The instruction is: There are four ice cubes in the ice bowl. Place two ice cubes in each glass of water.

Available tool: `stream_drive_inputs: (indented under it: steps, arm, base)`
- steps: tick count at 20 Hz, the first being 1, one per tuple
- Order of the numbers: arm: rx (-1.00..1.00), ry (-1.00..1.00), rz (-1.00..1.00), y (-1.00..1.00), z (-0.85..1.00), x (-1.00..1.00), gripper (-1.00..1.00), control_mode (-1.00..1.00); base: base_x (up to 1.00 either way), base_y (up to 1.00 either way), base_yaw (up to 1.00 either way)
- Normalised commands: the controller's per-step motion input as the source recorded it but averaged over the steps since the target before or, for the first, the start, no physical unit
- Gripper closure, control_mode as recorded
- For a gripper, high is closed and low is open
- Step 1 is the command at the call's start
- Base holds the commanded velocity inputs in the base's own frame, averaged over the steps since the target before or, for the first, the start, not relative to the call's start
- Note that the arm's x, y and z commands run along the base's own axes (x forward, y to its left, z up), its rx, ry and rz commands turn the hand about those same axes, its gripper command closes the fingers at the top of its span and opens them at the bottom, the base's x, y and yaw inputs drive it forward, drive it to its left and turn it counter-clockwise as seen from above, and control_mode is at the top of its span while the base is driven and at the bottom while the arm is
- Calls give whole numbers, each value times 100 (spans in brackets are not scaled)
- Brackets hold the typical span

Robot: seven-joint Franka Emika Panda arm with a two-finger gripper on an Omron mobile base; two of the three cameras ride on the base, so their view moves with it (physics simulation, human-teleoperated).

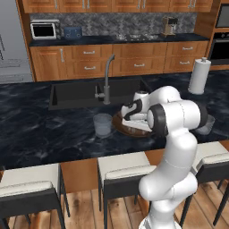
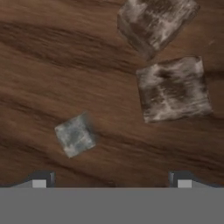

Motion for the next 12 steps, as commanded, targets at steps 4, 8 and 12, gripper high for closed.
stream_drive_inputs:
  steps: [4,8,12]
  arm:
    - [0,0,0,-5,0,22,-100,-100]
    - [0,0,0,0,-1,17,-100,-100]
    - [0,0,0,15,-3,10,-100,-100]
  base:
    - [0,0,0]
    - [0,0,0]
    - [0,0,0]
